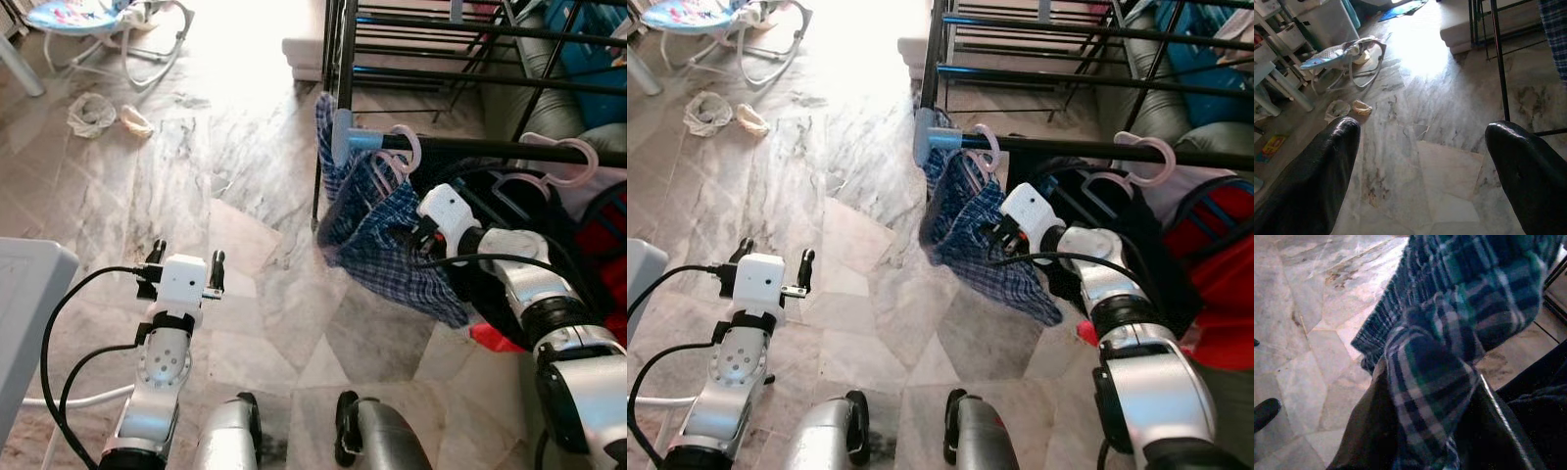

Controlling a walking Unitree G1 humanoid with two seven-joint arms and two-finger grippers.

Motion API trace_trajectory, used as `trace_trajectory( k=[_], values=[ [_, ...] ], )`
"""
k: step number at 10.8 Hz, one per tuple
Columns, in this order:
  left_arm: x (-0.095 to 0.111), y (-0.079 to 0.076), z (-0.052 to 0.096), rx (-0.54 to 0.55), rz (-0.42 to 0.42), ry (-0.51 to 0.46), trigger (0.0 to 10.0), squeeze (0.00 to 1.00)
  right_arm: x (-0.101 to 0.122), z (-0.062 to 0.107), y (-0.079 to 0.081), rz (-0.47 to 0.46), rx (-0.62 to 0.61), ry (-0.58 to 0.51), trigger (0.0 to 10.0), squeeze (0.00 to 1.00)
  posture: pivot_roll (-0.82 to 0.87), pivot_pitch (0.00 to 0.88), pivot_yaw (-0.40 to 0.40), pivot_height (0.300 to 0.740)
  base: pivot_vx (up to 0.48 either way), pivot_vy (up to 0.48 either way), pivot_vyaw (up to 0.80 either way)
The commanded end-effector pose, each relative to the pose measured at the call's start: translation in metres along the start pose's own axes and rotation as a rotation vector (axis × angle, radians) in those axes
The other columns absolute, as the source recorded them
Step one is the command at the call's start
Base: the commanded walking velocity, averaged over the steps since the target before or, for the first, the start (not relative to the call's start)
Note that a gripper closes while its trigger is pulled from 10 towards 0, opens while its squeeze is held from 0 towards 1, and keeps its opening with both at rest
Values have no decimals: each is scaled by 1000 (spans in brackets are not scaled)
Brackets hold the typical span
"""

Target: Hang hanger

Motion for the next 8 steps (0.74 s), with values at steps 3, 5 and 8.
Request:
trace_trajectory(
  k=[3,5,8],
  values=[
    [-7,-3,3,-20,-5,28,10000,0,2,0,-6,-17,-53,-20,0,0,4,227,-17,740,0,0,0],
    [-7,-3,2,-28,-3,27,10000,0,9,-1,-6,-30,-86,-90,0,0,7,226,-10,740,0,0,0],
    [11,-10,2,-103,94,-61,10000,0,3,1,1,-85,-92,-156,0,0,8,223,-12,740,0,0,0]
  ],
)
Point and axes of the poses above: a point about 5 cm out from each wrist's last joint towards the gripper, its own z axis pointing back from the gripper into the wrist, its own x axis along the axis of the wrist's last joint, y = z × x, the point moved 1 cm from there along -z, pointing out of the wrist towards the gripper, and after that the axes turned 10 degrees about -z, right-handed, at the moved point
